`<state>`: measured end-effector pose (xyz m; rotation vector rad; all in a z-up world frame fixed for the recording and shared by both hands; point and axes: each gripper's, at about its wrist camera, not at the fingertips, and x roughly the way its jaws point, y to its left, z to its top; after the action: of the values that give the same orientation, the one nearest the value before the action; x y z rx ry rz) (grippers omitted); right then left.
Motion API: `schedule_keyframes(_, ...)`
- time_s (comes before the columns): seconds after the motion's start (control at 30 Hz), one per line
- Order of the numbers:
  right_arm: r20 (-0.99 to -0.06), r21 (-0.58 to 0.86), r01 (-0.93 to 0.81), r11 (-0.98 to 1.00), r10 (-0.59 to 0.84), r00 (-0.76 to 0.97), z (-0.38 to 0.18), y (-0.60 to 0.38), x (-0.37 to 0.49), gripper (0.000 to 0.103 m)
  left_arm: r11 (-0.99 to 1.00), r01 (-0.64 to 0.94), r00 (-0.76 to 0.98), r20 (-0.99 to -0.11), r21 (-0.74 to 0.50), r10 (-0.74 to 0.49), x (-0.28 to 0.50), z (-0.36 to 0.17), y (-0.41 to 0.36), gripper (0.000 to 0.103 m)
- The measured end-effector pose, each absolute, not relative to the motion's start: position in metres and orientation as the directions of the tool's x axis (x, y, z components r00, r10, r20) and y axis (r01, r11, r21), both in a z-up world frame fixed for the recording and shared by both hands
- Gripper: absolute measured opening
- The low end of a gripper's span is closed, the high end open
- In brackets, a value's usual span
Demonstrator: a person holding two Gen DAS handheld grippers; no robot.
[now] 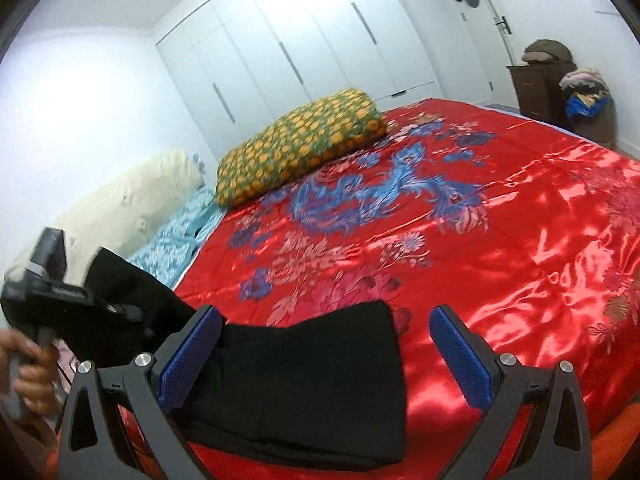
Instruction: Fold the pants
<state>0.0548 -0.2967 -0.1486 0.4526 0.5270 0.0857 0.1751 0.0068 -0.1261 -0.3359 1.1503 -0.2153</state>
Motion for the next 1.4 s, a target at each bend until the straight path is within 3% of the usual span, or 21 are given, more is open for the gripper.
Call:
schedule_keyframes(0.2,-0.453,0.501,0.097,0.86,0.165,0.876,-0.151,-0.323,0.049,0.103,0.984,-0.03,0.467,-0.873,-0.175,-0.141,0.179,-0.151,-0.091,0.024)
schedule_keyframes(0.37,-0.433,0.514,0.15,0.845,0.104,0.895,-0.149,-0.346,0.039,0.103,0.974,0.211,0.364,-0.932,0.087,0.004,0.173,-0.212,-0.179,0.034)
schedule_keyframes(0.43,-0.427,0.539,0.189,0.821,0.073,0.901,-0.151,-0.362,0.034,0.103,0.962,0.24,0.382,-0.924,0.13,0.029,0.167,-0.212,-0.187,0.044)
schedule_keyframes(0.47,-0.427,0.553,0.207,0.807,0.062,0.902,-0.153,-0.369,0.032,0.103,0.968,0.251,0.366,-0.927,0.01,-0.085,0.166,-0.202,-0.18,0.071)
schedule_keyframes(0.5,-0.429,0.578,0.231,0.783,0.05,0.902,-0.157,-0.378,0.029,0.103,0.956,0.253,0.331,-0.915,-0.149,-0.23,0.167,-0.193,-0.172,0.089)
schedule_keyframes(0.53,-0.431,0.594,0.245,0.766,0.047,0.901,-0.16,-0.384,0.029,0.103,0.916,0.23,0.298,-0.873,-0.328,-0.387,0.17,-0.178,-0.16,0.09)
schedule_keyframes(0.57,-0.438,0.616,0.262,0.743,0.046,0.898,-0.164,-0.391,0.028,0.103,0.897,0.213,0.291,-0.851,-0.387,-0.436,0.172,-0.168,-0.155,0.09)
schedule_keyframes(0.7,-0.49,0.656,0.317,0.685,0.066,0.869,-0.179,-0.399,0.032,0.103,0.846,0.249,0.335,-0.777,-0.472,-0.533,0.18,-0.108,-0.128,0.091)
schedule_keyframes(0.83,-0.527,0.616,0.179,0.767,0.232,0.817,-0.178,-0.371,0.048,0.102,0.893,0.26,0.491,-0.746,-0.367,-0.45,0.165,-0.06,-0.067,0.097)
schedule_keyframes(0.97,-0.55,0.557,-0.08,0.827,0.439,0.711,-0.175,-0.317,0.069,0.099,0.95,0.174,0.546,-0.778,-0.258,-0.312,0.147,-0.064,0.009,0.097)
schedule_keyframes(1.03,-0.618,0.504,-0.22,0.835,0.526,0.584,-0.179,-0.284,0.089,0.079,0.961,0.126,0.532,-0.801,-0.245,-0.274,0.138,-0.08,0.042,0.097)
schedule_keyframes(1.1,-0.685,0.447,-0.301,0.842,0.539,0.49,-0.186,-0.263,0.101,0.069,0.964,0.072,0.5,-0.827,-0.256,-0.257,0.127,-0.103,0.073,0.097)
schedule_keyframes(1.2,-0.763,0.453,-0.34,0.824,0.555,0.331,-0.199,-0.249,0.114,0.043,0.96,-0.031,0.449,-0.862,-0.28,-0.237,0.108,-0.143,0.107,0.097)
schedule_keyframes(1.3,-0.772,0.473,-0.333,0.816,0.565,0.291,-0.197,-0.246,0.109,0.043,0.949,-0.083,0.432,-0.869,-0.305,-0.241,0.092,-0.17,0.117,0.097)
schedule_keyframes(1.4,-0.839,0.397,-0.264,0.879,0.464,0.284,-0.212,-0.239,0.113,0.043,0.948,-0.111,0.391,-0.89,-0.298,-0.233,0.088,-0.196,0.121,0.097)
